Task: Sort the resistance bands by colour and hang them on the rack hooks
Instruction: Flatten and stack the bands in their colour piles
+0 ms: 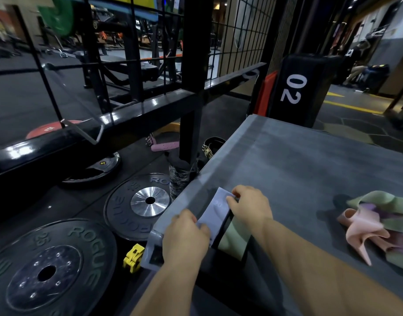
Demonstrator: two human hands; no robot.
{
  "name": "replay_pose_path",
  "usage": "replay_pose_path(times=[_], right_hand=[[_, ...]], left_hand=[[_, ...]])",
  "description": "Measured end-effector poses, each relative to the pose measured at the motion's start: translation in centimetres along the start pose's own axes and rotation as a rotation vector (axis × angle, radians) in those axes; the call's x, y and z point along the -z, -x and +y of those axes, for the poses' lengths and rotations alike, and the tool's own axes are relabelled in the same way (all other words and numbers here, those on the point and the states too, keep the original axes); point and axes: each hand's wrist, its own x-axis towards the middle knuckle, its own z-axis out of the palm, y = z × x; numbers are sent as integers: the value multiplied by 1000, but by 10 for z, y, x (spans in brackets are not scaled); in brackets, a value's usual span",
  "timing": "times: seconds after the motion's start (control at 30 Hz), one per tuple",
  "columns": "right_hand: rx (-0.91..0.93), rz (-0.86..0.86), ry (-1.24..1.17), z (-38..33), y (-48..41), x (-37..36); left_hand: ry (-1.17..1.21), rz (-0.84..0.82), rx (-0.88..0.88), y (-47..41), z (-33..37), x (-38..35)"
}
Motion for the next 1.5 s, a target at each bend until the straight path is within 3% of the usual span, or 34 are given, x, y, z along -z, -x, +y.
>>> replay_pose_path(times=[0.33,0.47,0.7,0.9,1.5], right_hand=[[37,-15,14,0,2,5],[190,-30,-39,-1,5,9],[360,-229,216,6,11,6],[340,-347,235,10,14,-3],[321,-346,256,11,15,-4]], left_hand=[[15,63,-60,0,3,-2],[-26,112,-157,2,11,0],[-256,-43,-238,2,10,-14],[-370,-145,-203,3,0,-24],[-338,-160,-159,7,4,-20]])
